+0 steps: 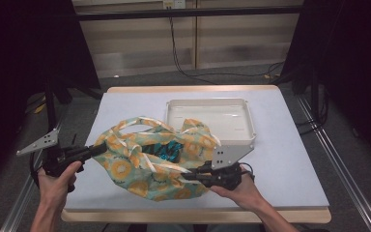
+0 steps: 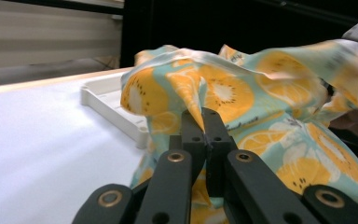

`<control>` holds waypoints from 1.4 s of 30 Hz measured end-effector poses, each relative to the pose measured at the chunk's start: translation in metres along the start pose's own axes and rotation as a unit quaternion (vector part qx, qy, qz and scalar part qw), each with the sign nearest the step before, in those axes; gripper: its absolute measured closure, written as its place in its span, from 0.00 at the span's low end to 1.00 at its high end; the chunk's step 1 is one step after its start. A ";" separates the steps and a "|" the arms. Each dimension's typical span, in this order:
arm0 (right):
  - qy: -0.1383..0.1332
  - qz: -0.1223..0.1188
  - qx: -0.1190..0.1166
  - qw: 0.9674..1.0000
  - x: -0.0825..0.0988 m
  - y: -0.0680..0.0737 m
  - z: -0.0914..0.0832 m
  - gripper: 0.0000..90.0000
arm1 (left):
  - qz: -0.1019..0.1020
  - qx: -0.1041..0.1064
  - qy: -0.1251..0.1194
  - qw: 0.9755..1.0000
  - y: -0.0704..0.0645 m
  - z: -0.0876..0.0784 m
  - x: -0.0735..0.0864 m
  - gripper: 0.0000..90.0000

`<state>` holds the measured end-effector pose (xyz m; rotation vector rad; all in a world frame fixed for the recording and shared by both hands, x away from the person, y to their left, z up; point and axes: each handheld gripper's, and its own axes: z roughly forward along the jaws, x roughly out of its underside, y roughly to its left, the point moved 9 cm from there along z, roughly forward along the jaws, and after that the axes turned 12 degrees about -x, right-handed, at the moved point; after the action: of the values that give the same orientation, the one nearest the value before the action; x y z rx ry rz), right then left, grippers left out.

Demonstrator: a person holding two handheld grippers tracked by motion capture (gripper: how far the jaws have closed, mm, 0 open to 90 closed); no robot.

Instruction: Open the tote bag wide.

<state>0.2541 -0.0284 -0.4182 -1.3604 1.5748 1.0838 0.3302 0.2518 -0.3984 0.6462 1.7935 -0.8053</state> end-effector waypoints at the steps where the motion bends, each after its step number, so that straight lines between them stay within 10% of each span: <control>1: 0.002 0.001 -0.007 1.000 0.003 0.004 0.002 0.98 | -0.006 0.000 0.000 1.000 0.001 -0.001 0.007 1.00; 20: 0.028 0.029 -0.030 0.999 0.042 0.012 0.016 0.87 | -0.037 -0.025 0.021 0.999 0.022 0.008 0.041 0.87; 33: -0.015 0.007 0.014 1.000 0.004 0.000 -0.020 0.59 | 0.000 -0.023 0.002 1.000 -0.010 0.001 -0.002 0.65; 42: -0.041 0.003 0.062 0.997 -0.016 -0.023 -0.040 0.63 | 0.019 -0.019 -0.010 1.000 -0.025 0.000 -0.027 0.58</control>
<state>0.2783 -0.0623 -0.3923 -1.2149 1.5614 1.0156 0.3208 0.2347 -0.3679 0.6440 1.7699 -0.7489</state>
